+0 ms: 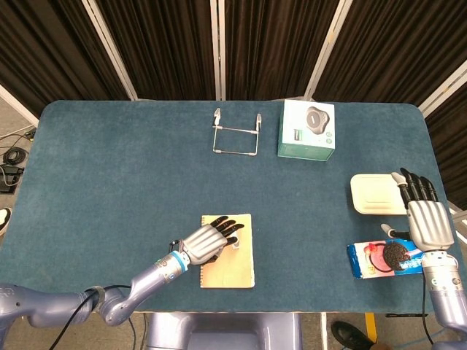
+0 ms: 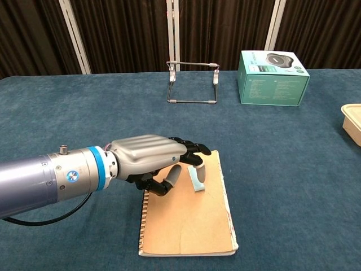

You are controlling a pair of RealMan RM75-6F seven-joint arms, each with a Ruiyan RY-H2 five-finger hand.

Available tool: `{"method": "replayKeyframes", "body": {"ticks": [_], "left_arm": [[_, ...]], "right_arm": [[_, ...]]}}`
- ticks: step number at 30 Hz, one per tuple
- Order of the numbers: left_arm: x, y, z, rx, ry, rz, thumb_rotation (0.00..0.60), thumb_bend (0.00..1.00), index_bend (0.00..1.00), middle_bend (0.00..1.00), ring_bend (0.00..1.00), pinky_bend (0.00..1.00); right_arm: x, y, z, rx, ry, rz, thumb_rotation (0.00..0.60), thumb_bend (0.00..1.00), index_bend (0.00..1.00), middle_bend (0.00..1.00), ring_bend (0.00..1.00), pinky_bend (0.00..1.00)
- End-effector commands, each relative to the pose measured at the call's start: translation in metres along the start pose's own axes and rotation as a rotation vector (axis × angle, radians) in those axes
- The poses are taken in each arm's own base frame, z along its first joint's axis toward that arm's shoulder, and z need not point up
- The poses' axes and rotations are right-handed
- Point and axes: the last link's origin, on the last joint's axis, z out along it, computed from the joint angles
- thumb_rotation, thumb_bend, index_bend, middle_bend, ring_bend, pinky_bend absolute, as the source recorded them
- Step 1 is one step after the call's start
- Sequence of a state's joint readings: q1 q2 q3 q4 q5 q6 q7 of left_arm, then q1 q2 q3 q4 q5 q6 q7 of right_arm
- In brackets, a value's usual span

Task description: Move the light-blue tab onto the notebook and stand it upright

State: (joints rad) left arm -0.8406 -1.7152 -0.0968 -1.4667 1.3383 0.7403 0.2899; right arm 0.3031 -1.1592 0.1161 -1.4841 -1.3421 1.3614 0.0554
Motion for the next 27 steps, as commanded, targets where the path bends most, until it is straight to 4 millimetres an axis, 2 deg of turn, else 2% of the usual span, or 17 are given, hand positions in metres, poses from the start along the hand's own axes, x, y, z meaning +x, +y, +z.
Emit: {"method": "replayKeyframes", "body": {"ticks": [1,9,27], "left_arm": [[-0.003,0.0,0.002,0.008,-0.008,0.002,0.6,1.0,0.28,0.0,0.0,0.0],[-0.009,-0.001,0.005,0.023,-0.023,-0.004,0.6,1.0,0.28,0.0,0.0,0.0],[-0.019,0.01,0.007,0.004,-0.038,0.03,0.6,1.0,0.29,0.0,0.0,0.0]], "right_arm": [[0.001,0.001,0.0,0.0,0.001,0.002,0.6,0.0,0.01,0.0,0.0,0.0],[0.001,0.001,0.0,-0.001,0.0,0.006,0.6,0.0,0.01,0.0,0.0,0.0],[0.004,0.002,0.0,-0.003,0.008,0.015,0.6,0.0,0.02,0.0,0.0,0.0]]}}
